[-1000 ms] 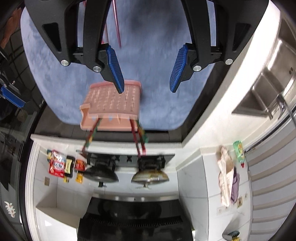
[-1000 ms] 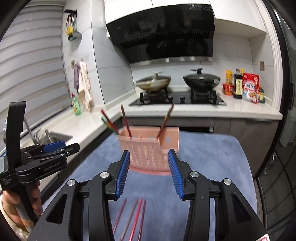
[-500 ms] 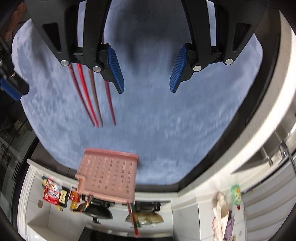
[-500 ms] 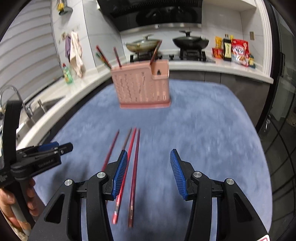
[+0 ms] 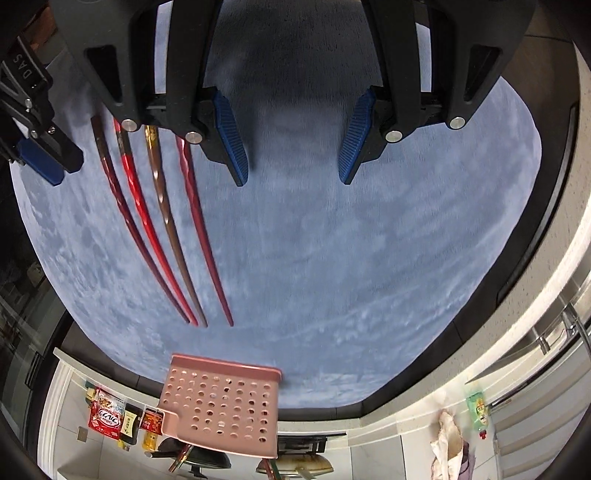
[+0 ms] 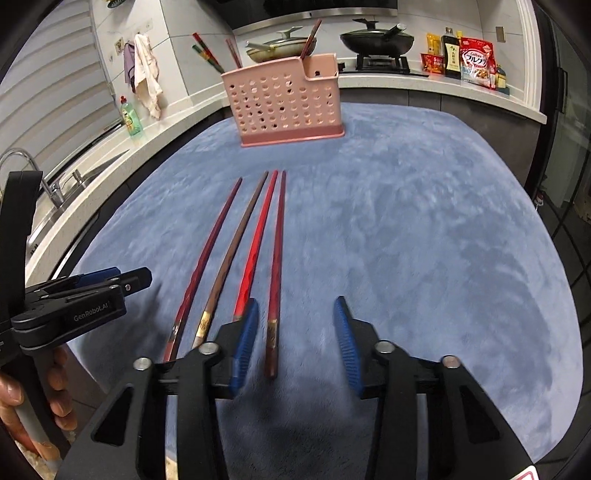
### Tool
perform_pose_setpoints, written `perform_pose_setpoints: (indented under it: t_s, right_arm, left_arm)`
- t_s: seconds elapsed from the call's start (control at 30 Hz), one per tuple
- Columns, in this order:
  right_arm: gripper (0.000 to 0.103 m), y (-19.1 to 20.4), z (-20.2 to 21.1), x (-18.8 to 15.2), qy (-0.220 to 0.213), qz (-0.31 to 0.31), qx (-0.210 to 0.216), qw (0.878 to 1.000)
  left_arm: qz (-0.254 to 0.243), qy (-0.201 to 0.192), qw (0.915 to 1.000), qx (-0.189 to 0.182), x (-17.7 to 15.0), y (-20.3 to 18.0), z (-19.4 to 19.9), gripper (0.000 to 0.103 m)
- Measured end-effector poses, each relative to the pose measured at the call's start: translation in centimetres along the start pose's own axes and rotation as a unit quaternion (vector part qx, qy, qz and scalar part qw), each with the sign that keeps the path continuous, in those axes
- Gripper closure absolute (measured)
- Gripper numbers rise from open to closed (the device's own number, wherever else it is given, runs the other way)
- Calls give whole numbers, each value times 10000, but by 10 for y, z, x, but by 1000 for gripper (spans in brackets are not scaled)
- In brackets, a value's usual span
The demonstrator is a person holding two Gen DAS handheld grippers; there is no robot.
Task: Organize utensils
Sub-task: 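Move both open tools back down to the chopsticks on the rug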
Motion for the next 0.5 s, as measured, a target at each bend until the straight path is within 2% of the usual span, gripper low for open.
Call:
perform_pose_setpoints:
  t_s: [0.17,0.27,0.5]
  right_arm:
    - [76,7,-8,-8,107,98,24,9999]
    - [80,9,-13,-11,174,118,49,9998]
    - [86,12,-21,-17,279,160,72,9995]
  left_arm:
    - [-16,44,10000,-5,-6,-1,-1,54]
    - [-12,42,10000,9,-8,0,0,45]
    - [-44,45,10000,-71,-10,-4,1,43]
Point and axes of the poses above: each gripper's, at about its wrist camera, not at the fingertips, and z roughly against the way its jaws point, y to its left, x to its top, the point moved 7 cm from there along -z, roughly the way its jaws point
